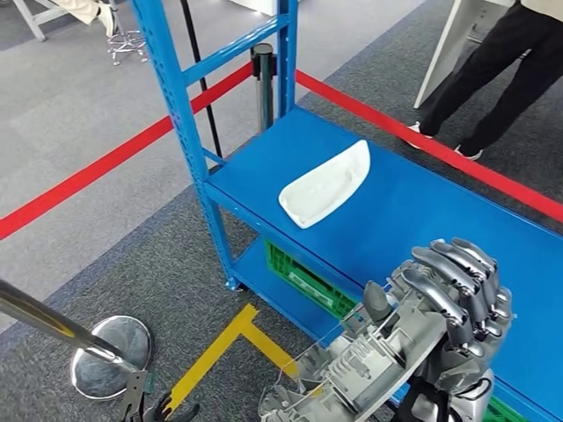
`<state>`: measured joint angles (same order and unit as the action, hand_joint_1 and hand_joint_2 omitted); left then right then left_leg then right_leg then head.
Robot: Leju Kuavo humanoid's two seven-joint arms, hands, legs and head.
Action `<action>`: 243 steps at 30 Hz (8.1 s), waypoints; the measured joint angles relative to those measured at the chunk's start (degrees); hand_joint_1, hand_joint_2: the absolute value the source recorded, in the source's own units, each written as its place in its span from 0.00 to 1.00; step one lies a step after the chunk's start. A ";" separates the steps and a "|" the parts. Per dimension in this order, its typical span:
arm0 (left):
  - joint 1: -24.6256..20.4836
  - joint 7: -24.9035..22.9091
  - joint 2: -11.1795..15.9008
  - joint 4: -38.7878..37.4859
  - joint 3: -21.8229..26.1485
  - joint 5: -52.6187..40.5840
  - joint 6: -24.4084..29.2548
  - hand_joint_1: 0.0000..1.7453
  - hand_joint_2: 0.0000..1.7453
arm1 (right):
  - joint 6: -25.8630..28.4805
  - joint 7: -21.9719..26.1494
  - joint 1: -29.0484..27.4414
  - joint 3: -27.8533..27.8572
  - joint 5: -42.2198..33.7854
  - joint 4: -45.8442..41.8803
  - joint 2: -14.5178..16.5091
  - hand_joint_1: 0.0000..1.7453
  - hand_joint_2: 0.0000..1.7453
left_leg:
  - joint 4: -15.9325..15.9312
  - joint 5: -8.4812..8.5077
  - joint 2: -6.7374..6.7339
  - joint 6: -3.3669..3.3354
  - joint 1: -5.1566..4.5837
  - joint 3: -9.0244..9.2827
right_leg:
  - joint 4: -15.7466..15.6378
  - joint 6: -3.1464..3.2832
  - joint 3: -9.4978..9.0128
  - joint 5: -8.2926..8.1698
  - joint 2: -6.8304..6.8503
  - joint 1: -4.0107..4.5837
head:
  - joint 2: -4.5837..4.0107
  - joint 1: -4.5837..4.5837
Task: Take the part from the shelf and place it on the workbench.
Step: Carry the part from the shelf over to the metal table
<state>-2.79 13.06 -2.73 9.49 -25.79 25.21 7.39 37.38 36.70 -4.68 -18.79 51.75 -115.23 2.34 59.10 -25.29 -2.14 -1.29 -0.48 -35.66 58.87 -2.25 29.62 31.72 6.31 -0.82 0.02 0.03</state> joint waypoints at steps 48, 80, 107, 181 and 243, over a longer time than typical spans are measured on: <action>-0.13 0.14 0.37 -0.09 -0.97 0.09 0.51 0.00 1.00 | -0.01 -3.51 3.68 -4.74 -2.26 2.10 -4.09 0.45 1.00 | 5.72 -3.25 5.37 1.45 0.44 -2.70 | -0.66 1.28 2.44 -3.59 -7.41 -0.63 | 0.01 0.11; -0.15 1.06 1.13 -0.16 -0.97 1.04 1.01 0.00 1.00 | 0.00 -3.22 3.22 -4.56 -4.05 2.13 -4.16 0.45 1.00 | 7.77 -4.81 4.15 1.52 0.32 -3.16 | -0.71 1.31 2.60 -3.32 -6.95 -0.38 | 0.00 0.29; -0.09 0.99 1.01 -0.19 -1.19 0.35 0.70 0.00 1.00 | 0.02 -2.06 0.90 -3.34 -4.34 2.03 -4.17 0.45 1.00 | 0.01 -0.86 9.98 0.58 0.54 0.68 | -0.49 0.25 3.28 -3.30 -9.81 -0.53 | 0.00 -0.42; -0.40 2.54 0.90 -0.37 -2.48 0.69 0.17 0.00 1.00 | 0.01 -4.20 1.52 -2.52 -4.97 2.01 -4.21 0.45 1.00 | 1.84 -0.55 2.03 0.54 0.42 -0.02 | -0.33 1.46 1.01 -1.00 -3.81 -0.30 | -0.01 0.86; -0.24 1.78 0.38 -0.66 -2.89 1.04 -0.07 0.00 1.00 | 0.02 -5.45 -0.38 -2.38 -5.60 1.69 -5.49 0.45 1.00 | 1.23 -1.45 3.59 -1.01 -0.73 -0.22 | 1.23 0.66 3.90 -2.12 -6.96 0.15 | 0.01 -0.13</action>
<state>-3.03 14.84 -2.34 8.83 -28.67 26.25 7.32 37.40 31.25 -5.06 -21.17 46.15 -113.54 -3.14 60.33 -26.74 1.45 -2.30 -1.21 -35.88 60.10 -1.59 33.52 29.60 -0.65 -0.67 0.02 -0.11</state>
